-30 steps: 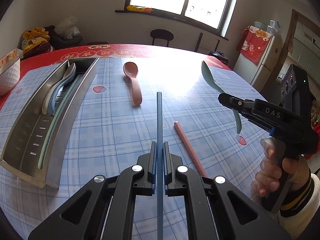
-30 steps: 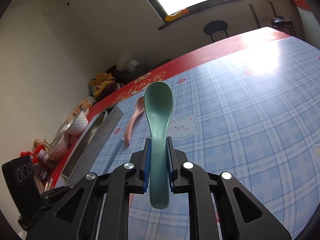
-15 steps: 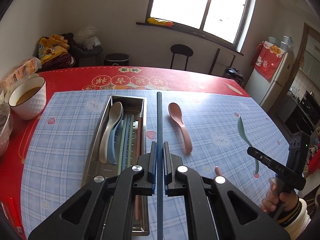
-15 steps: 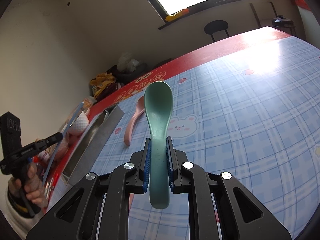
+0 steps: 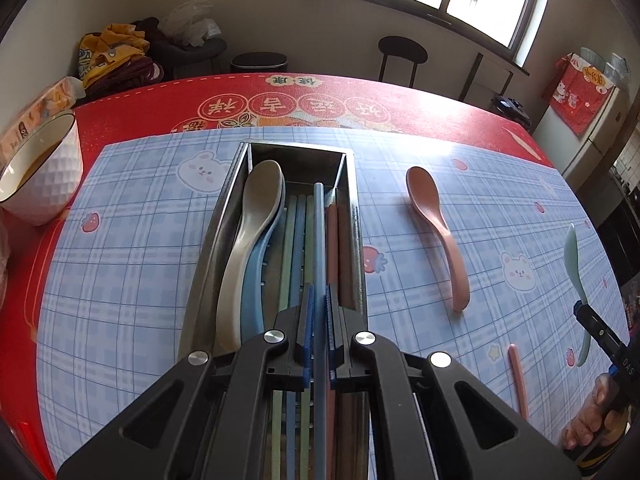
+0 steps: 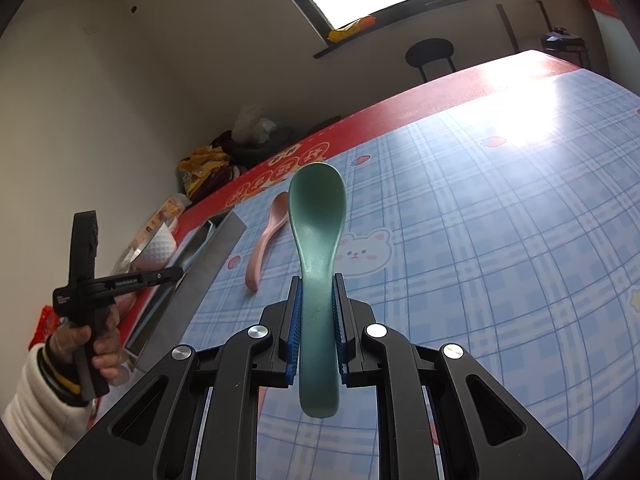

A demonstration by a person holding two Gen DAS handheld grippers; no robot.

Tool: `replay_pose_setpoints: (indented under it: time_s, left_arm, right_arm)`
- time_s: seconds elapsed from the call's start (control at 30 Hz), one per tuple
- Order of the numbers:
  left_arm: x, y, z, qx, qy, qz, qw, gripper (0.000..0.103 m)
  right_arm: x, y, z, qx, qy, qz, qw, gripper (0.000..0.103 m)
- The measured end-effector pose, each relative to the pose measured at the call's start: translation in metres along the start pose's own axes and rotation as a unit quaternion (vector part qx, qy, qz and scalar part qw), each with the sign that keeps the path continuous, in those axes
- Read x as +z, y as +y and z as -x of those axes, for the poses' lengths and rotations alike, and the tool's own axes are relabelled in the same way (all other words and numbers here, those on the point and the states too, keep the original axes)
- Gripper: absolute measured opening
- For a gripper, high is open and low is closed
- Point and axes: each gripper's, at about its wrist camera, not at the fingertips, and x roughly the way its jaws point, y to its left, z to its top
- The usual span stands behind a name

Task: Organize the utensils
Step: 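Lower the blue chopstick into the steel tray and open the left tool, then lower the green spoon into the steel tray and open the right tool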

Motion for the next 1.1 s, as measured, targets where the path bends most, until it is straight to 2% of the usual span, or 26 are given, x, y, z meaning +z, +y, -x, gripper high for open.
replay_pose_setpoints:
  time_s: [0.13,0.23,0.3,0.37,0.43,0.5,0.53,0.6,0.67,0.77,0.87,1.1]
  left_arm:
    - [0.002,0.0,-0.005,0.006,0.007,-0.01,0.9999,0.006]
    - [0.0,-0.004,0.001,0.003,-0.006,-0.025,0.9997,0.009]
    - [-0.003,-0.008,0.009,0.009,-0.02,-0.037,0.9991,0.02]
    - [-0.007,-0.01,0.019,0.011,-0.035,-0.044,0.9984,0.025]
    - [-0.015,-0.012,0.03,0.019,-0.054,-0.051,0.997,0.037]
    - [-0.025,-0.013,0.04,0.028,-0.077,-0.06,0.9949,0.055]
    - [-0.03,-0.013,0.045,0.031,-0.086,-0.063,0.9938,0.059]
    - [-0.042,-0.012,0.053,0.039,-0.105,-0.07,0.9913,0.08]
    - [-0.053,-0.009,0.062,0.038,-0.128,-0.072,0.9884,0.091]
    - [-0.064,-0.001,0.072,0.05,-0.154,-0.075,0.9839,0.096]
    - [-0.07,0.009,0.078,0.064,-0.174,-0.068,0.9803,0.097]
    - [-0.08,0.033,0.083,0.058,-0.206,-0.039,0.9761,0.097]
  right_arm:
    - [-0.001,-0.001,0.001,-0.001,-0.001,-0.001,1.0,0.014]
    - [-0.001,-0.001,0.001,-0.003,-0.001,-0.002,1.0,0.014]
    - [-0.001,-0.001,0.001,-0.004,0.0,-0.003,1.0,0.014]
    - [-0.001,-0.001,0.001,-0.005,0.0,-0.003,1.0,0.014]
    - [-0.001,-0.001,0.001,-0.006,0.001,-0.004,1.0,0.014]
    - [0.0,-0.002,0.001,-0.007,0.001,-0.006,1.0,0.014]
    - [0.0,-0.002,0.001,-0.008,0.002,-0.007,1.0,0.014]
    - [0.0,-0.002,0.001,-0.01,0.003,-0.007,1.0,0.014]
    - [0.0,0.0,0.0,-0.014,0.004,-0.005,1.0,0.014]
    - [0.0,0.004,-0.004,-0.022,0.01,0.001,1.0,0.014]
    - [0.0,0.008,-0.009,-0.034,0.014,0.005,0.999,0.014]
    - [0.002,0.018,-0.025,-0.088,0.035,0.018,0.995,0.014]
